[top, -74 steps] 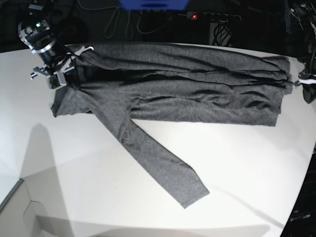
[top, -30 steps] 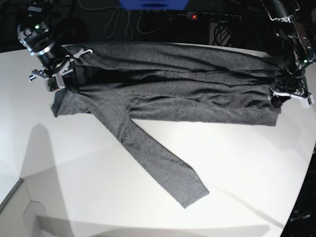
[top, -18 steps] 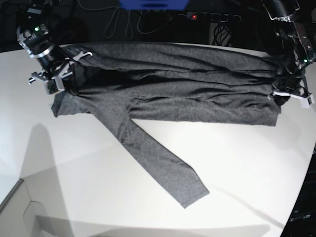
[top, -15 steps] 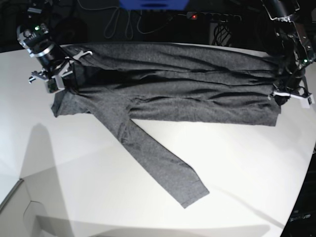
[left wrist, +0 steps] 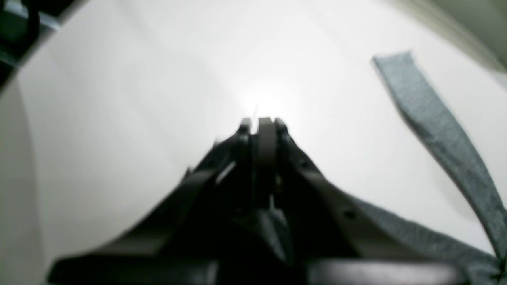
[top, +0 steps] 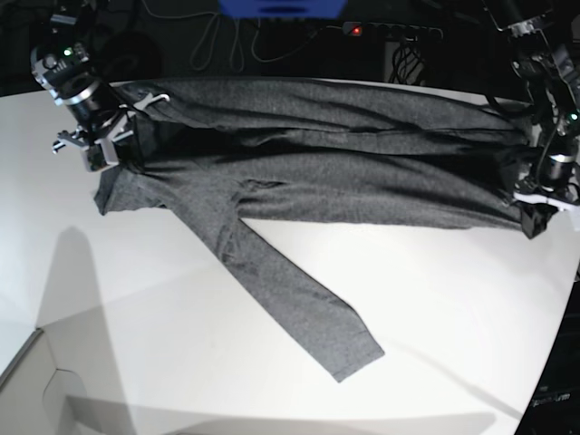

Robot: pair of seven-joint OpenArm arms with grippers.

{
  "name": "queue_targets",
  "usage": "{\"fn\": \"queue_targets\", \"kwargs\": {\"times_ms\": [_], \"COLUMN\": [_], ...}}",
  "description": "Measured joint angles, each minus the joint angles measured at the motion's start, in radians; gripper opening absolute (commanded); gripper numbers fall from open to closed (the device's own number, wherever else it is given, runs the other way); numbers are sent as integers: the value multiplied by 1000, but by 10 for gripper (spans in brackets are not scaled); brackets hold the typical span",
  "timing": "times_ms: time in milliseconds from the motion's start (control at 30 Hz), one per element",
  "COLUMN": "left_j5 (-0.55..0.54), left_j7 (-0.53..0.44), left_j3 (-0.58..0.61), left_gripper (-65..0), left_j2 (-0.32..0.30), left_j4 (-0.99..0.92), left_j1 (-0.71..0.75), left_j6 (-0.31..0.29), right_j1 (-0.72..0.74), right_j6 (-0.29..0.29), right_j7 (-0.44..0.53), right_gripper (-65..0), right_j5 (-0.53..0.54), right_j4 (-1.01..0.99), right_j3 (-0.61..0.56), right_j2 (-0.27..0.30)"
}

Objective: Layout the t-shirt on the table in an organized manner, then fold the t-shirt properly
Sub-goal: 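Fold the hem over toward the collar edge with both grippers, then drag the folded shirt with both grippers toward the robot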

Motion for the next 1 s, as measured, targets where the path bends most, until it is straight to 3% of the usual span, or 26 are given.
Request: {"fn": "queue_targets", "kwargs": {"times_ms": [267,367,667,900,1000], "left_j5": [-6,0,0,-148,-156], "left_j7": [4,55,138,142,148], "left_j3": [0,-8,-176,-219,-244], "left_gripper": [-649,-649,-649,-649,-649], "left_j2": [11,13,36,30,27], "left_j4": [115,114,113,114,110], "left_j1": [15,31,27,79,115], "left_j6": [-5,-5,-9,-16,-9], "right_j1": [0,0,0,1,2], "right_j6": [0,0,0,0,0], "right_j7": [0,1,3,3,4], "right_gripper": [-650,-650,-650,-650,-650], "right_j5": [0,0,0,0,0], "right_j4": [0,0,0,0,0], "right_j3": [0,0,0,0,0], "right_j2": [0,0,0,-3,-2]}}
